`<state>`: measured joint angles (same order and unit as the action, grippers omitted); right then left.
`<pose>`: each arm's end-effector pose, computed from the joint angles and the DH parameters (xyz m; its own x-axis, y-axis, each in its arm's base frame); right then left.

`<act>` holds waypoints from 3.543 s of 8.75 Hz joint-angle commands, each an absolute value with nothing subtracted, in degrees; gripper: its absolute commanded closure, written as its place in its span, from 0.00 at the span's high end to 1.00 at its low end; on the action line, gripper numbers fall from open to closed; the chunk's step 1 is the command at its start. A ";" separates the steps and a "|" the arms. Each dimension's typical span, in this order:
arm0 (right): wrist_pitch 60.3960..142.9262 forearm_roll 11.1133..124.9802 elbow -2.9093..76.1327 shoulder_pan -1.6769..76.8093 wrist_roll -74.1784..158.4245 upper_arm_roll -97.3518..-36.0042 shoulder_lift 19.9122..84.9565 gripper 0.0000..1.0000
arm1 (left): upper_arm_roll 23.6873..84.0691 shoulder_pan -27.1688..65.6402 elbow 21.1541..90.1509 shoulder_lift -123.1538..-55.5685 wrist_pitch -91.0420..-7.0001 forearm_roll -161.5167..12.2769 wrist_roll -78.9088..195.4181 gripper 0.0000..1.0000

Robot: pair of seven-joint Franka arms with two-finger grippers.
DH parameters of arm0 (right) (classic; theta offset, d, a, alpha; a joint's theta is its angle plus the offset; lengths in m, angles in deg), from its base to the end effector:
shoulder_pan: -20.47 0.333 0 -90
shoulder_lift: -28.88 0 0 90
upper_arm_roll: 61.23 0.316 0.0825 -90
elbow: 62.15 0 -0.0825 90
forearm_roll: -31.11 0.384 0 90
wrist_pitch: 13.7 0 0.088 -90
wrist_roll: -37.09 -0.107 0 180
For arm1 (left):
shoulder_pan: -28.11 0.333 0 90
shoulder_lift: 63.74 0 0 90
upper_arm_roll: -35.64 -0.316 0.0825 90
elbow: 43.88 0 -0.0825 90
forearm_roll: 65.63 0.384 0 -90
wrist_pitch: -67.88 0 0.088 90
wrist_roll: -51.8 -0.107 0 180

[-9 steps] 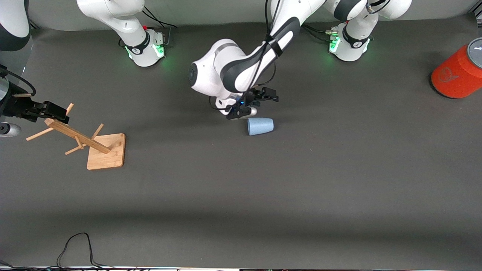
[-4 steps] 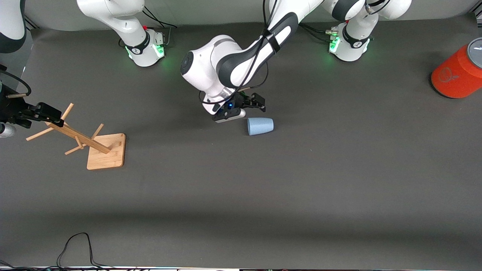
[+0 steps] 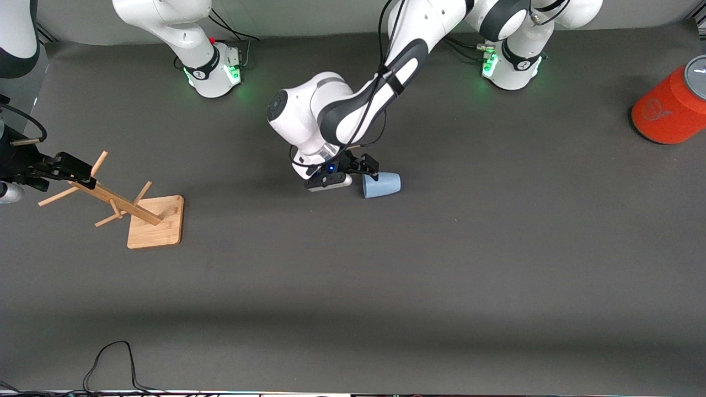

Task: Rotate and upright cup with both arms
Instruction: 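Lower the left gripper and grasp the rim of the lying cup, then lift and rotate the cup upright with the left gripper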

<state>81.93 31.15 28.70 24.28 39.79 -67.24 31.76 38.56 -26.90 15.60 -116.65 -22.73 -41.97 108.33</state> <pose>0.5779 -0.0207 0.5979 0.9994 0.0090 0.0332 0.0088 -0.9999 0.0061 0.4353 -0.5920 0.2628 0.9906 -0.1155 0.0738 -0.0644 -0.8675 -0.4933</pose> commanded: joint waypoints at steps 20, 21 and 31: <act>82.02 32.96 27.94 24.07 41.22 -67.47 32.93 1.00 | 36.69 -16.14 15.43 -100.70 -9.29 -48.19 80.03 0.00; 82.02 32.96 27.94 24.07 41.22 -67.38 32.93 1.00 | 36.78 -12.71 16.23 -96.83 -8.68 -52.14 79.06 0.00; 81.84 32.96 27.50 23.90 41.13 -67.56 32.75 1.00 | 36.52 -2.39 67.87 -68.13 -57.91 -65.36 85.45 0.00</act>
